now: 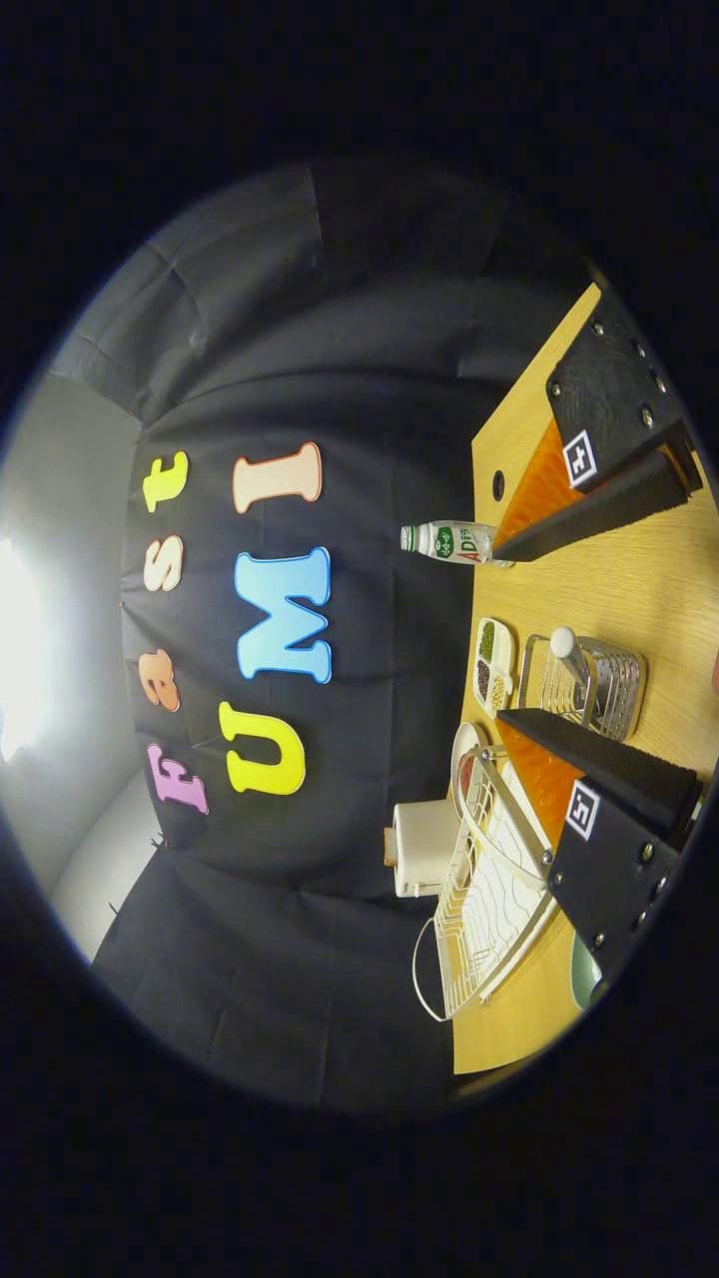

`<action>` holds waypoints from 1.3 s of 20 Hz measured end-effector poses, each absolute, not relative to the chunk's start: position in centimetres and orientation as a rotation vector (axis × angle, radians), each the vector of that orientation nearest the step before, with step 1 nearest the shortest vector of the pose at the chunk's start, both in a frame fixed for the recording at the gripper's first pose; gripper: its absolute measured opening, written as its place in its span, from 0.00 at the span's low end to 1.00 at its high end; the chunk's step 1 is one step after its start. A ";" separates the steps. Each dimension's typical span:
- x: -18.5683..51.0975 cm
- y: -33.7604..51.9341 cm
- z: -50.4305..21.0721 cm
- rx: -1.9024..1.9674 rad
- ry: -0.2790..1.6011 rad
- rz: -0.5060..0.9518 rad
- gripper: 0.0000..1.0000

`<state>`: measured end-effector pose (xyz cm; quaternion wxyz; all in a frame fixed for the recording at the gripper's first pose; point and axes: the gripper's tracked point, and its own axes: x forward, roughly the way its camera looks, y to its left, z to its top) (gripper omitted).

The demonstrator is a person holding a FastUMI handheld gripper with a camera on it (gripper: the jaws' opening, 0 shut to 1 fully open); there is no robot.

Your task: Take the plate from the dish rack, then take the spoon from the basket and place it into the plate.

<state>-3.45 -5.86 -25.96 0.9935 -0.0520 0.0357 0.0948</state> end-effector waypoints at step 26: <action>-2.2 -3.5 -26.5 -0.039 0.103 0.187 0.08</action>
